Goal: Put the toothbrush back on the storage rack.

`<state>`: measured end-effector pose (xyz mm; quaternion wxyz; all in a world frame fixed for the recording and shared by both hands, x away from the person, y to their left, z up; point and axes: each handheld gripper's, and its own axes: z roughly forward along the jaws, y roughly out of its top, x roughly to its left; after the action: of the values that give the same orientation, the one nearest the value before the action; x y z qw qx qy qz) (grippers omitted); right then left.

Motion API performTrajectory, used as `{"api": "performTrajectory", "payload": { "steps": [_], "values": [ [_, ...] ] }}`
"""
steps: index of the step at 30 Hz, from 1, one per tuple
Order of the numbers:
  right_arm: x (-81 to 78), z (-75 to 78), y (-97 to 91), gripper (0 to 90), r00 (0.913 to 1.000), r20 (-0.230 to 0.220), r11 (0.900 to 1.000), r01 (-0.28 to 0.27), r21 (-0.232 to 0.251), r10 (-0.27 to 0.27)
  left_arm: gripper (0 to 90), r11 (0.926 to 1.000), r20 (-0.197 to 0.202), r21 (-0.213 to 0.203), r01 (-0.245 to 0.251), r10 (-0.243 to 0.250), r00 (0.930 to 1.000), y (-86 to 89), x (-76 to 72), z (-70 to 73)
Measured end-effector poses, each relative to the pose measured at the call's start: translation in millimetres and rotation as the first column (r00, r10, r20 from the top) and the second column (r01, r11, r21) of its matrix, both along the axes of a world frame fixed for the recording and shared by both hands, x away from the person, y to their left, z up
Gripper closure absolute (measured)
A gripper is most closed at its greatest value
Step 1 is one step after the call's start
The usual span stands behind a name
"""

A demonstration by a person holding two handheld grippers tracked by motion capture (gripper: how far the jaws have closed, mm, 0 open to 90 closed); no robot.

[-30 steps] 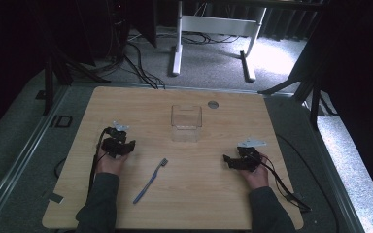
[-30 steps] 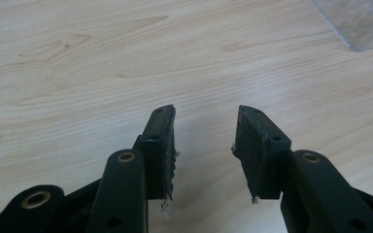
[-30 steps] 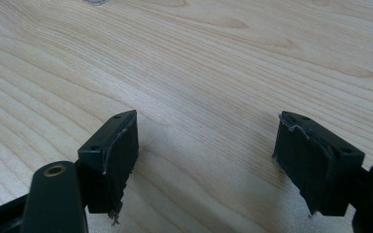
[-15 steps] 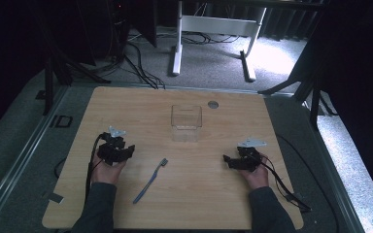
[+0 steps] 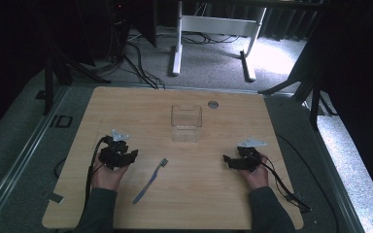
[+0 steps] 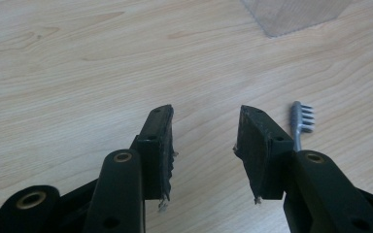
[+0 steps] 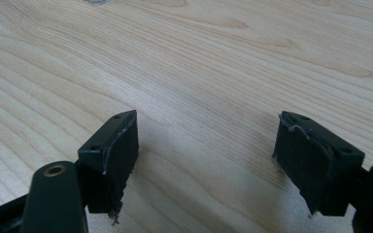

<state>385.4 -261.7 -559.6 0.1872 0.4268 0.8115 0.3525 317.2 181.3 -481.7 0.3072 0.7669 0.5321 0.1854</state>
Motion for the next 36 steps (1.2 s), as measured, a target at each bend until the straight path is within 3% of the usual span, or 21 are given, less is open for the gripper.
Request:
{"api": "performTrajectory", "payload": {
  "steps": [17,26,36],
  "values": [
    [-0.1,0.0,0.1,23.6,1.0,0.001,1.0,0.001,-0.001,-0.001,57.8,0.9985,-0.02,0.019,0.052,-0.051,0.9985,-11.7,-12.1,6.1],
    [-0.1,0.0,0.1,23.6,1.0,0.0,1.0,0.001,0.0,-0.001,58.4,0.9971,-0.053,0.017,0.073,-0.072,0.996,-18.4,-17.7,7.1],
    [-0.1,0.0,0.1,23.6,1.0,0.0,1.0,0.001,0.0,-0.001,55.6,0.994,-0.094,0.044,0.1,-0.096,0.991,-25.3,-20.1,5.9]
  ]
}}
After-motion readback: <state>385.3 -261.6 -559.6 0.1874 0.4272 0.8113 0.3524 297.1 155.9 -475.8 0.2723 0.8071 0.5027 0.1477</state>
